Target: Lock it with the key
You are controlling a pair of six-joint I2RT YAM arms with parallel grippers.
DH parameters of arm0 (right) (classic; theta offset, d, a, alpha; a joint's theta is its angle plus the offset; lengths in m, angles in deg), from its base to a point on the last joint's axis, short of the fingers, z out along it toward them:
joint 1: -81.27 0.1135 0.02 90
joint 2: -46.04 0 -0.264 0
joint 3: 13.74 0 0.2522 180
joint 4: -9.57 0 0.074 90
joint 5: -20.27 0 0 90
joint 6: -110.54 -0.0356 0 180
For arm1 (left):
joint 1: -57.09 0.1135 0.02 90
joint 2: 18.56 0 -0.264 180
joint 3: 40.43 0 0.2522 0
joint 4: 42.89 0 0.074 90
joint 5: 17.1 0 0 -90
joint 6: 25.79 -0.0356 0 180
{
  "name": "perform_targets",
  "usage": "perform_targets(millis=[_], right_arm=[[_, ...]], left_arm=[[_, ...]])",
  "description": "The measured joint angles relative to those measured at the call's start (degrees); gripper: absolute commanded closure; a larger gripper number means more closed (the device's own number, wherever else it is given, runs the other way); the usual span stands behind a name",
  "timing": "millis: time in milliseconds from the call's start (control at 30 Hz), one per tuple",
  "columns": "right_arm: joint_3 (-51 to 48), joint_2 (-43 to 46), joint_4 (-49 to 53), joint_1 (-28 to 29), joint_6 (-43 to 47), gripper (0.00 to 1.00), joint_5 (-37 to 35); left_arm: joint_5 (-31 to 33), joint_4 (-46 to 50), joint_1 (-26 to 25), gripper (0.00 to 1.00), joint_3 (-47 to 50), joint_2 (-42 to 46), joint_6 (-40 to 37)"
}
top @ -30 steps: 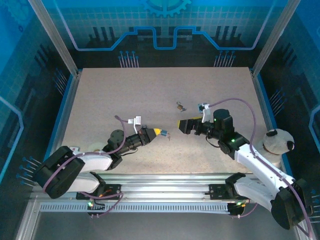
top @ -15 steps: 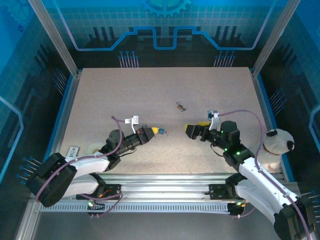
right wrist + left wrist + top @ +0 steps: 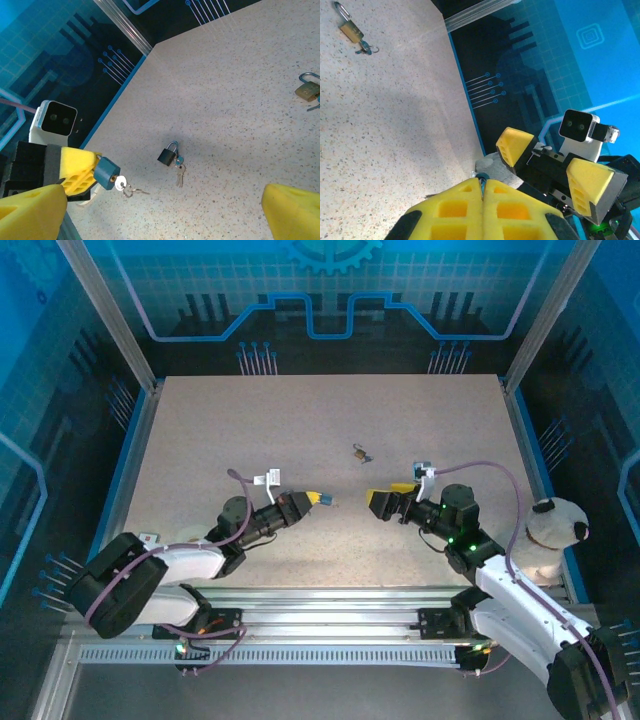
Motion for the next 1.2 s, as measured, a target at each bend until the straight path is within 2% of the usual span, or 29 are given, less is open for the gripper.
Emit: perform_targets(millis=[300,833,1200], right_arm=[[-0.11,-0.09,-0.66,-0.04,-0.37,0.00,0.96],[-0.33,-3.80,-1.90,-0.26,-2.12,0.01,1.36],[-0.33,-5.92,-3.17,-0.28,-3.41,0.11,3.23]], left_arm=[[-0.02,-5.16,0.00,1.00,-2.12,-6.38,3.98],[0.00,-6.60,-0.02,1.00,-3.96,-9.66,7.34],[0.07,-9.33,-0.07,1.00,-5.14,-12.24,9.03]])
